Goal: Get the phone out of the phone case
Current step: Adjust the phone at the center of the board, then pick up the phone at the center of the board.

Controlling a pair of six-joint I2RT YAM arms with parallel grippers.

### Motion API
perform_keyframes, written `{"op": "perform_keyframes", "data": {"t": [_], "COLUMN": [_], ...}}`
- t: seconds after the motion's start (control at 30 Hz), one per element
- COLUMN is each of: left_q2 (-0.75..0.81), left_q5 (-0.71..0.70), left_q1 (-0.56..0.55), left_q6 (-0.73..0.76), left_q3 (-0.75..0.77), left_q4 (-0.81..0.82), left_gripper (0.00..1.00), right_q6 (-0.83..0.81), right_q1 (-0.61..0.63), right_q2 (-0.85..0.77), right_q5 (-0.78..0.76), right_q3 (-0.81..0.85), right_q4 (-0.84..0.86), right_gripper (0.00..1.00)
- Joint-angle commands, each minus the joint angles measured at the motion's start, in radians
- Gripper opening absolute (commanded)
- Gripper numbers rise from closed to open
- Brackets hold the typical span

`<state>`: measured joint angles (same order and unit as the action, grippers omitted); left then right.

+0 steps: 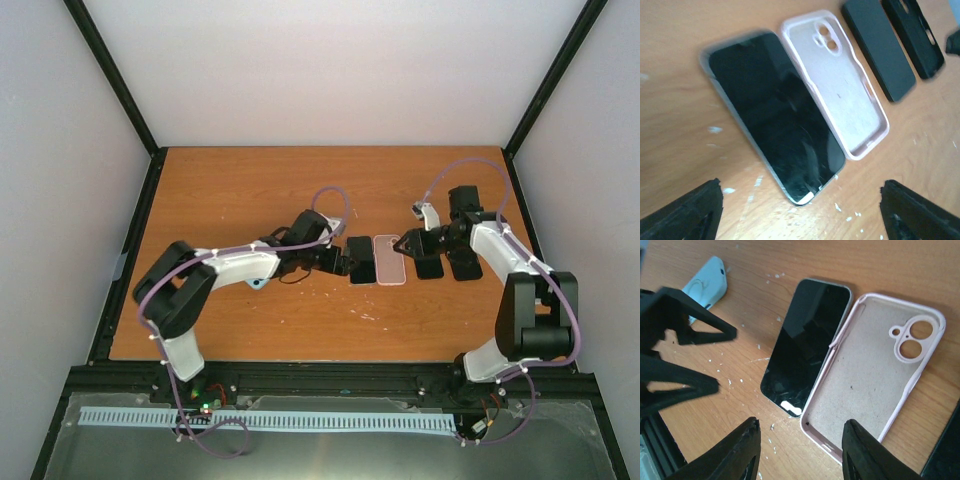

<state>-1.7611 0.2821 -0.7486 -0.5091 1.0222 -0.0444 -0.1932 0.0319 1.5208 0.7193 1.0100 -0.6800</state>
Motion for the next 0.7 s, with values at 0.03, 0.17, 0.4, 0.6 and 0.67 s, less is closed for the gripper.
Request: {"op": "perform_keyframes", "data": {"t": [0.03,0.17,0.4,0.6,0.67], "left_q2": [0.111,0.107,0.084,0.055,0.041], "left_q5": [-0.468,-0.528,-0.547,-0.450,-0.421], "left_q1": [0.037,0.118,0.193,0.276,0.310], "left_q6": [0.045,0.053,0.067,0.161,0.186], "left_q3": [0.015,0.004,0.005,0.024,0.027], "left_q4": [-0.293,-0.383,-0.461,-0.522,-0.542], "left_gripper": [0.99,1.00,1.00,0.99,0.99], "right_q6": [-0.063,-0.078,-0.081,-0.091,-0.092], "right_q1": [-0.018,-0.022,-0.037,-0.054,-0.058], "right_q2": [-0.152,-0.217,-0.226,-0.208,-0.210], "right_q5": [0.045,0.074,0.109,0.129,0.137], "right_q3": [-0.039,-0.049,-0.055,-0.045,-0.045], "right_q4": [0.082,0.079,0.069,0.049,0.046], "right_gripper": [0.52,0.53,0.56,0.56,0.56]}}
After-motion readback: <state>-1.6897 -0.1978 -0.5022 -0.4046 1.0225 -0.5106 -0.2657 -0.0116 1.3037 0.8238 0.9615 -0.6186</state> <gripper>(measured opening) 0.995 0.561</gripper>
